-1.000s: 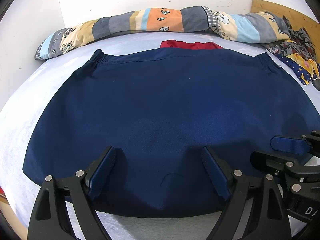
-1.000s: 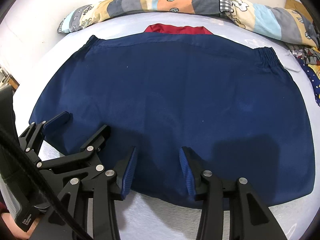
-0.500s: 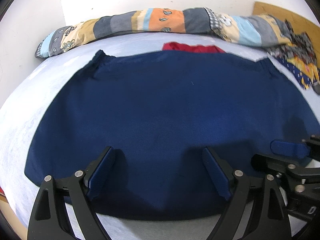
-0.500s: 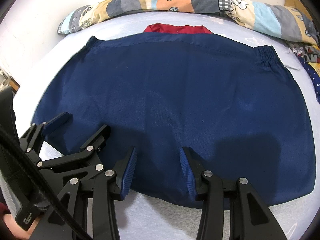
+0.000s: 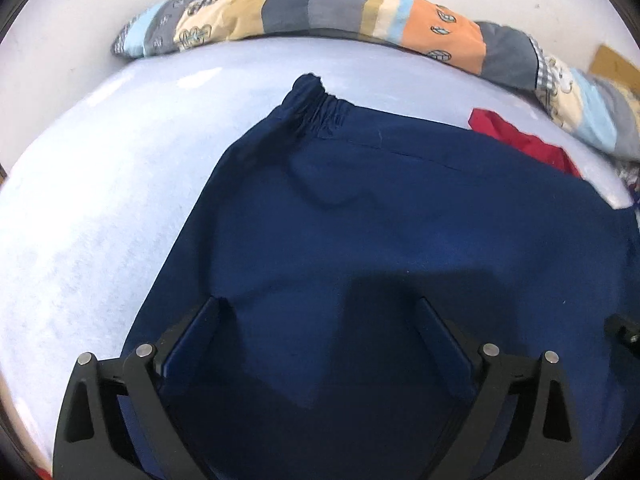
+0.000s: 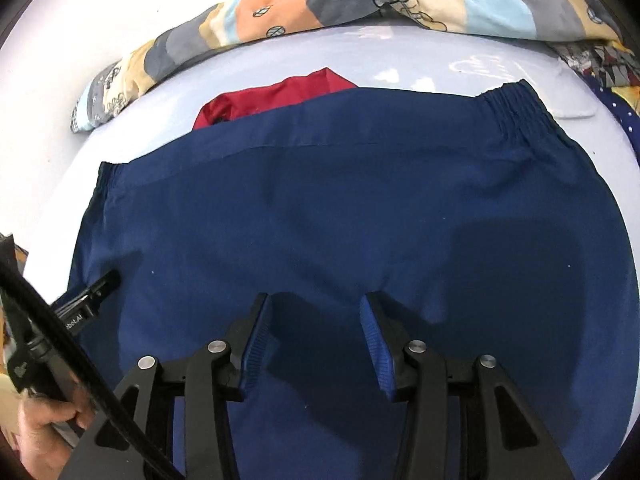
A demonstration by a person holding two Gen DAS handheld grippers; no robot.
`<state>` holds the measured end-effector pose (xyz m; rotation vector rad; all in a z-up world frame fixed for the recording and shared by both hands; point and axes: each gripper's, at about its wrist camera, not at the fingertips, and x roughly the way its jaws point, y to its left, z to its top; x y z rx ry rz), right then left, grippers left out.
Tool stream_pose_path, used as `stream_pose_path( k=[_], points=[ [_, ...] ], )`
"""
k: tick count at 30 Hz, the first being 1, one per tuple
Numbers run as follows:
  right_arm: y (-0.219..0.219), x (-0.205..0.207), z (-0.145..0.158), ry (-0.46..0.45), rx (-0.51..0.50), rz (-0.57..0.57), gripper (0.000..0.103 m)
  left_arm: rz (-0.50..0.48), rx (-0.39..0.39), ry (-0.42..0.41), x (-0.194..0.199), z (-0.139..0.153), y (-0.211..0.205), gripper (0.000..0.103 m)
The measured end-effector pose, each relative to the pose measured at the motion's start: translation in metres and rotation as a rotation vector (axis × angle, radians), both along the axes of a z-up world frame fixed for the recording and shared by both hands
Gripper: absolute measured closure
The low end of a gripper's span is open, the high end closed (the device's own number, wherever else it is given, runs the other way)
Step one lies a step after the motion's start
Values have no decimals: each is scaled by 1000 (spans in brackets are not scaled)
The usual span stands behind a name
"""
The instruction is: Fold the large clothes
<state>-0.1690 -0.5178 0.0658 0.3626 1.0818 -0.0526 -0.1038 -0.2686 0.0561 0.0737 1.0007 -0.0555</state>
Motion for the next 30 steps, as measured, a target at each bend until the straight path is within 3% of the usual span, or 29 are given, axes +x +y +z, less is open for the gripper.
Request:
stream_pose_path(
  k=[2, 5, 9, 12, 14, 18, 25, 30],
  points=[
    [2, -3, 8, -2, -2, -2, 52, -7, -15, 13, -3, 5, -6, 5],
    [0, -9, 23, -57, 22, -6, 51, -36, -136, 44, -11, 13, -14, 5],
    [-9, -15, 30, -61, 22, -34, 42, -126, -72, 17, -28, 14, -39, 5],
    [-22, -17, 10, -2, 116, -88, 35, -148, -53, 23, -31, 10, -44, 5],
    [-28, -20, -1, 13, 188, -126, 34, -144, -54, 32, -35, 10, -43, 5],
    [-28, -25, 16, -29, 205, -115, 34, -156, -55, 35, -46, 17, -45, 5],
    [-19, -24, 19, -27, 195, -75, 34, -176, -39, 36, -58, 17, -51, 5],
    [-32, -12, 30, -60, 94, -76, 34, -165, -40, 48, -57, 13, -48, 5]
  ],
)
